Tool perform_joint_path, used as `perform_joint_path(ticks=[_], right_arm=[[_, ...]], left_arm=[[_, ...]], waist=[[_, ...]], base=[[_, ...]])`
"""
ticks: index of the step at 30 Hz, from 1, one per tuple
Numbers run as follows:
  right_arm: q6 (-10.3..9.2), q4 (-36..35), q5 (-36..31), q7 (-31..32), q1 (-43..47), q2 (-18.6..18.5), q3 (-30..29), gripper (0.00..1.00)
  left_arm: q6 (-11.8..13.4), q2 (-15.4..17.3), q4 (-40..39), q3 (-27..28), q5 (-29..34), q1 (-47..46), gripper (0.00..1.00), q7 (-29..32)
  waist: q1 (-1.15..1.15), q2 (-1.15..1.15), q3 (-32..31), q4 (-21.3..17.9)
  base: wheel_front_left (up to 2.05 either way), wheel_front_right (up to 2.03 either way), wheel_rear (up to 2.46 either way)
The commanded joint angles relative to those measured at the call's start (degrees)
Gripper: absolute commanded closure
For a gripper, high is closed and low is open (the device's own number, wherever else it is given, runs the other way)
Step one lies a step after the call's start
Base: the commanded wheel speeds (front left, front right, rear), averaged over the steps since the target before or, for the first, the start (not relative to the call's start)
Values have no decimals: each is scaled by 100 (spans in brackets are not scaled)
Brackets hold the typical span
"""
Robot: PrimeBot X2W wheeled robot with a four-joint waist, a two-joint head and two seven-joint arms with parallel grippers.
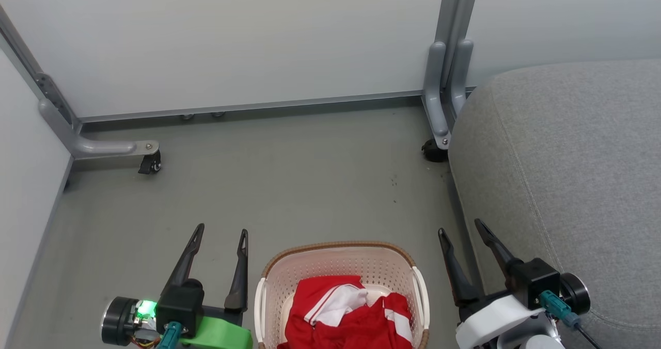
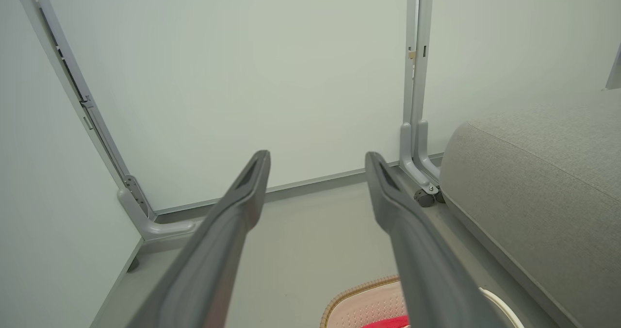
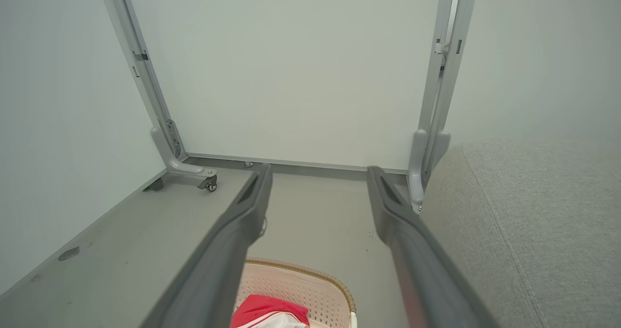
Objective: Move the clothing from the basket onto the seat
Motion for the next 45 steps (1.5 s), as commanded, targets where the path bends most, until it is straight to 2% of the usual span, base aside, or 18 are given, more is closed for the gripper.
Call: perform_joint_path(ticks=[1,18,28,32,37,45], right_arm=[[2,-6,-129,-41,50,-28,28,0],[2,15,-155,-67,116,-28,58,0],[1,16,-131,-67,16,-27,22,0],[2,-16,-166,-67,-108,-27,-23,0],[1,-111,-343,-67,-418,-28,-144,0],[1,-316,-397,-67,-957,-26,-683,0]], left_arm=[[12,44,-19,-25,126,73,0,-36],[-20,-23,50,-62,193,70,0,-55],[-70,-64,143,-91,129,29,0,-55],[-118,-70,194,-110,148,-76,0,-55],[-201,-75,364,-192,235,-450,0,-55],[-396,-58,938,-450,261,-1271,0,-54]], waist=[[0,0,-14,-5],[0,0,-50,13],[0,0,157,-1],[0,0,402,-75],[0,0,1026,-171],[0,0,2079,-277]], base=[[0,0,0],[0,0,0],[0,0,0],[0,0,0],[0,0,0],[0,0,0]])
